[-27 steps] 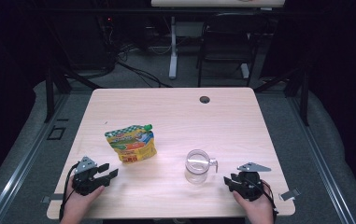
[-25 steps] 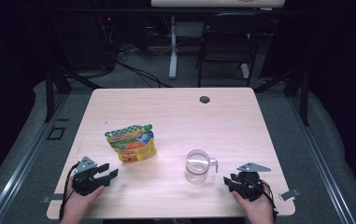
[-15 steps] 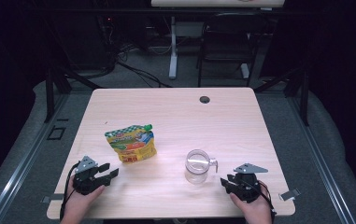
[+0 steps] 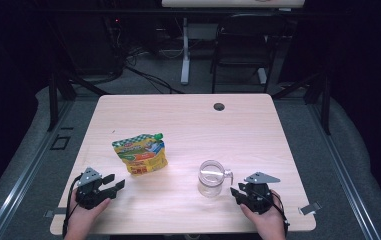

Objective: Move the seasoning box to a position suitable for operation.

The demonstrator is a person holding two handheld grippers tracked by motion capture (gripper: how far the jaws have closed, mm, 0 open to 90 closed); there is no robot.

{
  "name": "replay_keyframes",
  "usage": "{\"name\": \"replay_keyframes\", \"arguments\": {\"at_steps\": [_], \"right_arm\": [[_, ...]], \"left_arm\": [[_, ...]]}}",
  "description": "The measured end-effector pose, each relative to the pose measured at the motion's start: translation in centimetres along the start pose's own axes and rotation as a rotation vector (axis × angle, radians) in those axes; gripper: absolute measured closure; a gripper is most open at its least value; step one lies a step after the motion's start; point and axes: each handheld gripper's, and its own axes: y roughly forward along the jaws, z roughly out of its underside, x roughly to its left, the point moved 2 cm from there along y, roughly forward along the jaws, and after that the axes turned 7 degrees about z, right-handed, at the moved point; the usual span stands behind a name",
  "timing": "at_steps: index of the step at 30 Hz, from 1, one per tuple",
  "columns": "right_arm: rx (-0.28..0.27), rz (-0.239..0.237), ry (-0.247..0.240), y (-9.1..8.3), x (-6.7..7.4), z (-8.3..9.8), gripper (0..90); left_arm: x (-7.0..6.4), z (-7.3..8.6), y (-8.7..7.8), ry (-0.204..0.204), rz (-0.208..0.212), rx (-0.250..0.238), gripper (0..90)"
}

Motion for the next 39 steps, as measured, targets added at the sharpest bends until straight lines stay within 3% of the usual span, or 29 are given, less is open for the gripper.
{"name": "replay_keyframes", "arguments": {"at_steps": [3, 11, 19, 28, 39], "right_arm": [[0.013, 0.003, -0.014, 0.5, 0.0, -0.5, 63.2], [-0.015, 0.032, -0.039, 1.5, 0.3, -1.5, 67.1], [-0.034, 0.024, -0.064, 2.1, 0.4, -2.1, 73.6], [-0.026, 0.078, -0.127, 2.2, 0.8, -2.2, 78.8], [-0.014, 0.053, -0.158, 1.7, 1.2, -1.8, 78.7]], "left_arm": [[0.1, 0.2, -0.2, -0.006, -0.005, 0.006, 48.9], [0.3, 0.6, -0.8, -0.024, -0.021, 0.004, 50.8], [0.3, 1.0, -1.2, -0.035, -0.034, 0.007, 51.2], [0.3, 1.1, -1.3, -0.036, -0.033, 0.004, 51.2], [0.3, 1.1, -1.4, -0.031, -0.033, 0.006, 51.2]]}}
